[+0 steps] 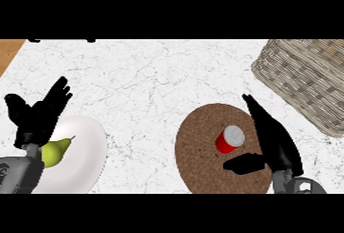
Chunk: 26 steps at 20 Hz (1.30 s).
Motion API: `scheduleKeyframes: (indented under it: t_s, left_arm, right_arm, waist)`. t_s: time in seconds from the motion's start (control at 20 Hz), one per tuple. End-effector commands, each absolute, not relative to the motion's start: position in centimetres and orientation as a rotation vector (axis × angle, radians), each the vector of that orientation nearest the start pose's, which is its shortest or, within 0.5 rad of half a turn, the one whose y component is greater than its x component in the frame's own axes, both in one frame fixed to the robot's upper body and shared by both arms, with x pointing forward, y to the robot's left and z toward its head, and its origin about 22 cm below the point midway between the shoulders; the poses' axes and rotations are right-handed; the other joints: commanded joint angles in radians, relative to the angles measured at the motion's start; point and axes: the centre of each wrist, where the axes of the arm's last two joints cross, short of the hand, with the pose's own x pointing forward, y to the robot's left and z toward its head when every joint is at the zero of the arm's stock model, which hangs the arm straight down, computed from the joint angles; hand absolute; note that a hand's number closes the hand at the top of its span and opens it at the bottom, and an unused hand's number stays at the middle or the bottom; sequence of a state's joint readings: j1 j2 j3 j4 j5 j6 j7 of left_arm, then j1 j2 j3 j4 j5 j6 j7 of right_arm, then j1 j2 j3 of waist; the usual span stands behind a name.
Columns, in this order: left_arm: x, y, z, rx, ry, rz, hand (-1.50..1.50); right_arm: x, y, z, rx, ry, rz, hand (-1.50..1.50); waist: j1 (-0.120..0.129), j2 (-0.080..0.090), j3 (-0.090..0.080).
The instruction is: Pick the can from the placemat and place it in the basket
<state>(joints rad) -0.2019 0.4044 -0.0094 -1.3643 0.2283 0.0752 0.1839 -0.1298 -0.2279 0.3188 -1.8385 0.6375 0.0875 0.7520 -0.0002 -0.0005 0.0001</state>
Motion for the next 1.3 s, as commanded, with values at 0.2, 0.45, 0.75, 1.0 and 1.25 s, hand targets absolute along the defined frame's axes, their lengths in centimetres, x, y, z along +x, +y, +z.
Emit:
scheduleKeyframes:
  t_s: [0.2,0.45,0.75,1.0,1.25]
  left_arm:
    - [27.6,31.9,3.6,0.189,-1.376,-0.071,0.00]
    - [28.8,30.5,4.9,0.208,-1.403,-0.059,0.00]
    - [27.5,31.7,2.2,0.177,-1.378,-0.067,0.00]
    - [27.9,31.1,1.9,0.185,-1.385,-0.083,0.00]
    - [28.0,31.4,3.1,0.179,-1.380,-0.076,0.00]
  right_arm:
    - [22.5,-18.3,7.2,-0.590,-1.231,0.680,-1.50]
    - [22.8,-19.6,6.9,-0.560,-1.260,0.727,-1.50]
    - [24.3,-17.5,6.7,-0.635,-1.207,0.752,-1.50]
    - [23.6,-17.3,5.4,-0.670,-1.169,0.756,-1.50]
    - [23.0,-18.5,4.3,-0.679,-1.141,0.854,1.50]
  waist:
    - [0.001,-0.001,0.000]
    - [0.000,0.000,0.000]
    - [0.003,0.000,0.000]
    - [0.000,0.000,0.000]
    - [0.000,0.000,0.000]
